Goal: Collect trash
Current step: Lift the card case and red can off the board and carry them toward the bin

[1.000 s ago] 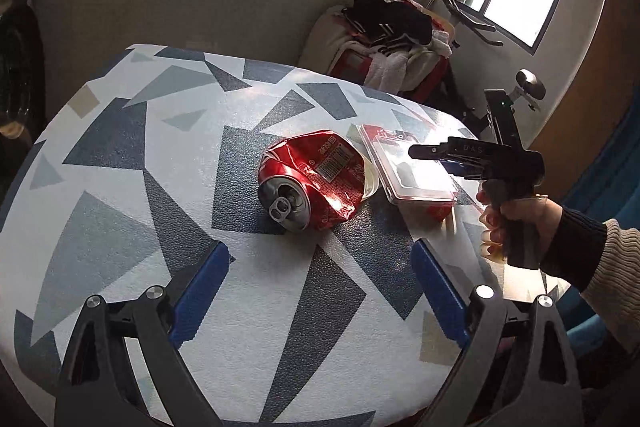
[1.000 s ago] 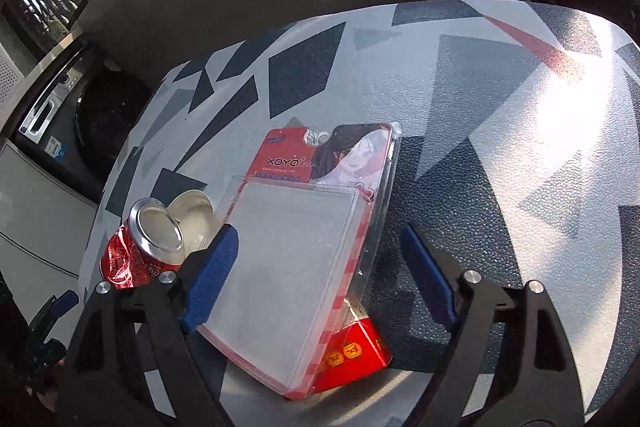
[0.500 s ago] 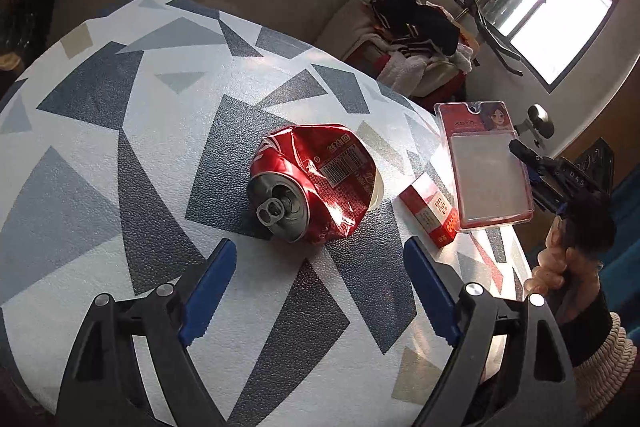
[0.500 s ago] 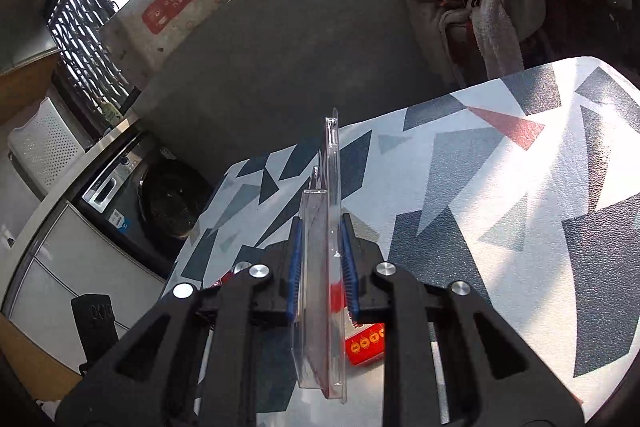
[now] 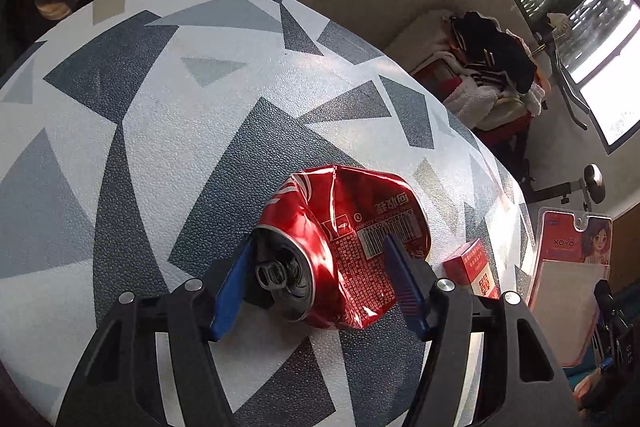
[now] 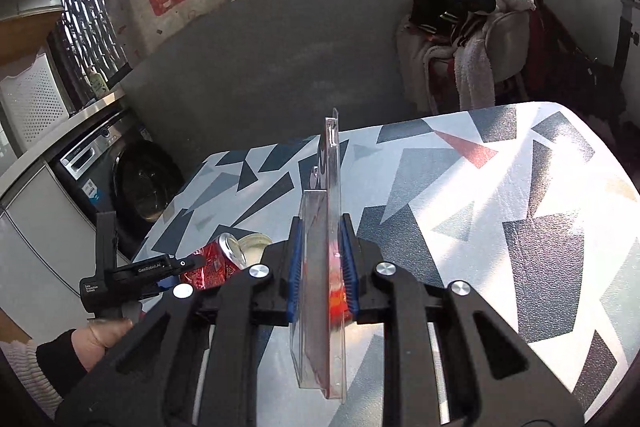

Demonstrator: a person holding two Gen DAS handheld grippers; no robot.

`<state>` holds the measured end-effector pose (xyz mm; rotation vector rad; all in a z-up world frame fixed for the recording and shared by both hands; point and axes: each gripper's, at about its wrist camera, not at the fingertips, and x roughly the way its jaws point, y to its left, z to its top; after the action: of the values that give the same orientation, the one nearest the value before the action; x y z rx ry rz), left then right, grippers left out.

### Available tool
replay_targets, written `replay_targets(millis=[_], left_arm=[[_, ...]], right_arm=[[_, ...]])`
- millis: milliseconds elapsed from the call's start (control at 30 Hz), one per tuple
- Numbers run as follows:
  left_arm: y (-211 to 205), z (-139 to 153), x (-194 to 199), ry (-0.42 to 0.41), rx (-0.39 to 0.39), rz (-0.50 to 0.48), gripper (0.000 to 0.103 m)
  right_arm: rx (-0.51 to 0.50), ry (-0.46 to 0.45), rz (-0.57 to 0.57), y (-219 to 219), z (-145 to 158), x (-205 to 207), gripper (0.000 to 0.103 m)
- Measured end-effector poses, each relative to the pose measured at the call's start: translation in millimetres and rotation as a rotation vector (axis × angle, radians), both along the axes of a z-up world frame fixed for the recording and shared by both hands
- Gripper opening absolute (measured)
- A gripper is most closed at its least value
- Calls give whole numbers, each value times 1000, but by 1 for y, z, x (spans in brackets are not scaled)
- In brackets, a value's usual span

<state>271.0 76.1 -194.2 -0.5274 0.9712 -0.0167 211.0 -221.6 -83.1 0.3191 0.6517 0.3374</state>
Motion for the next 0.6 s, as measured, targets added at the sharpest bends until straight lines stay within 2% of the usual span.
replay_targets(millis=[33, 67, 233, 600], left_arm=[[2, -6, 0, 13, 4, -3, 44], [5, -7, -3, -6, -13, -4, 44], [6, 1, -12, -47, 40, -60, 42], [-6, 55, -60, -185, 93, -169, 42]], right_arm=[[-4, 2, 0, 0, -1, -3, 21], [-7, 3, 0, 1, -1, -5, 21], [5, 11, -3, 1, -1, -19, 21], [28, 14, 3, 7, 6, -52, 21]])
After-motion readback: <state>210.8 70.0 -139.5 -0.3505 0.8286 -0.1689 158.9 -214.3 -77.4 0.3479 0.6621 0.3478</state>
